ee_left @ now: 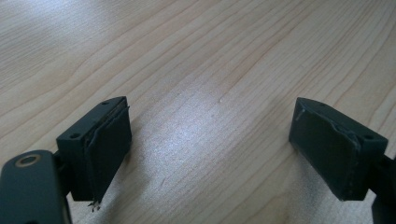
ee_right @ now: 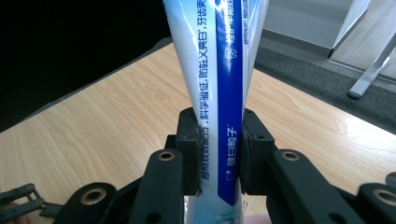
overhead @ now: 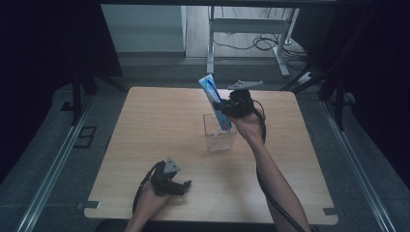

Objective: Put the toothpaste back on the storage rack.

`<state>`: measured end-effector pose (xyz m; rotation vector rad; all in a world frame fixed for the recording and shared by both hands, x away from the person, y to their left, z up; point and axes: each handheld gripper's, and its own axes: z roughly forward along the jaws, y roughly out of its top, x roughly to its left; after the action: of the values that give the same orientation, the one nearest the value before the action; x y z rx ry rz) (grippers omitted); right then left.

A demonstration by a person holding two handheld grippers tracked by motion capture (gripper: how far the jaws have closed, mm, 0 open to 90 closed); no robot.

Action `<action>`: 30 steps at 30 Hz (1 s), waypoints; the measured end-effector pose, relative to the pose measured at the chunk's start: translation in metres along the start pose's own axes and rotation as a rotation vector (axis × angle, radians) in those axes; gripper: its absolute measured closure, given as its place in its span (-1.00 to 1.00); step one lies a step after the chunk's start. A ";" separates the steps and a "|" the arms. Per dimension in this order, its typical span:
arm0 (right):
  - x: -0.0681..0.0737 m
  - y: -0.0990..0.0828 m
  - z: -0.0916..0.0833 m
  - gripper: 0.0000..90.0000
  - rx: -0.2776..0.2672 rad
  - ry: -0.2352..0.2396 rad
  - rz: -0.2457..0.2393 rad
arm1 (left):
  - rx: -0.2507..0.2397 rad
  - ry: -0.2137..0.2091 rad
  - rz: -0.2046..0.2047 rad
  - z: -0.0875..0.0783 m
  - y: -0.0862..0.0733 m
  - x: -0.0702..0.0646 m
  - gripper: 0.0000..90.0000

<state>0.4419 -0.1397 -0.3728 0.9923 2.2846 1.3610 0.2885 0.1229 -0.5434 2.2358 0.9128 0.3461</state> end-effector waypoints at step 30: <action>-0.004 -0.030 0.031 0.61 0.000 -0.044 -0.035 | 0.001 -0.002 -0.011 0.000 0.000 -0.001 -0.71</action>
<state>0.4499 -0.1319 -0.4144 0.9677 2.2595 1.3125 0.2878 0.1224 -0.5435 2.2307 0.9234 0.3381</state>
